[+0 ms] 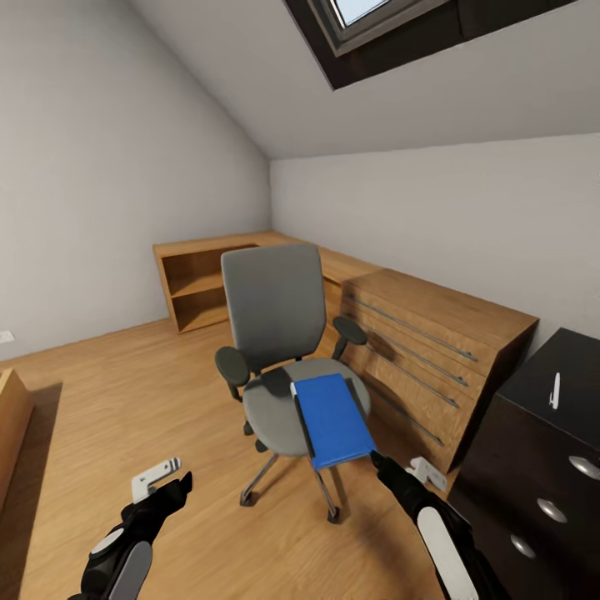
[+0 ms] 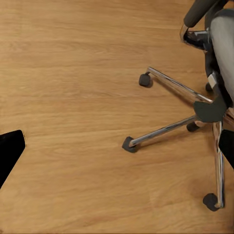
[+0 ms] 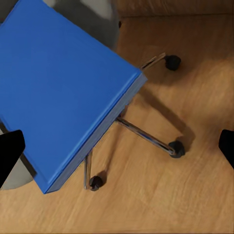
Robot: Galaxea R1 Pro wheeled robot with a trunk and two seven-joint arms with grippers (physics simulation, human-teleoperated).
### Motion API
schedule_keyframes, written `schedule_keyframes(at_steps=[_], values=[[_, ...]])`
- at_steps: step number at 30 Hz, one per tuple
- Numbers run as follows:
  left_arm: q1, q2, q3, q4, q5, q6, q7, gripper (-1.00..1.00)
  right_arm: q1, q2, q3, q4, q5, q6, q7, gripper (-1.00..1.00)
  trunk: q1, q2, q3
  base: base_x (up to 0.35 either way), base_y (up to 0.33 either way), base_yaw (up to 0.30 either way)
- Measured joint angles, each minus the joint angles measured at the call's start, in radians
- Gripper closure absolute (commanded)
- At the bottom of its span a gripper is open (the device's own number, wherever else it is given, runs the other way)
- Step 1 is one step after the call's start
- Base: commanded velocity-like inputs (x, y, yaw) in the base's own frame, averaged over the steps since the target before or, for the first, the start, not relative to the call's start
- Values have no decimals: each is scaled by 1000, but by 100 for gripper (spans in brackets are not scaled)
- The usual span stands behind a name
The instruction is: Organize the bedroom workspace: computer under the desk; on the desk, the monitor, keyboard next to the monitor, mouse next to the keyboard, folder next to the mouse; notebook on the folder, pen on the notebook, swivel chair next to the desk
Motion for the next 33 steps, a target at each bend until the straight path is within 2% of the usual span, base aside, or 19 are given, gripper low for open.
schedule_keyframes(at_steps=[7, 9, 13, 16, 28, 33], values=[[0, 0, 30, -10, 1, 3, -2, -100, 0, -7, -8, 2, -35, 4, 0, -100, 27, -49, -22, 0, 0, -16], [0, 2, 38, -37, 13, 19, -4, -100, 0, -9, -10, 3, -44, 5, 0, -100, 35, -63, -28, 0, 0, -3], [0, 1, 38, -49, 37, 75, -6, -100, 0, -10, -11, 9, -48, 5, 0, -100, 50, -91, -41, 0, 0, -1], [0, -1, 36, -44, 44, 91, -6, -100, 0, -10, -11, 11, -50, 4, 1, -100, 61, -112, -50, 0, 0, 0], [0, -4, 31, -1, 45, 99, -3, -100, 0, -6, -9, 37, -48, -11, 2, -100, 107, -196, -88, 0, 0, 0], [0, -5, 30, 5, 44, 99, -4, -100, 0, -5, -9, 50, -48, -45, 1, -100, 127, -231, -103, 0, 0, 0]])
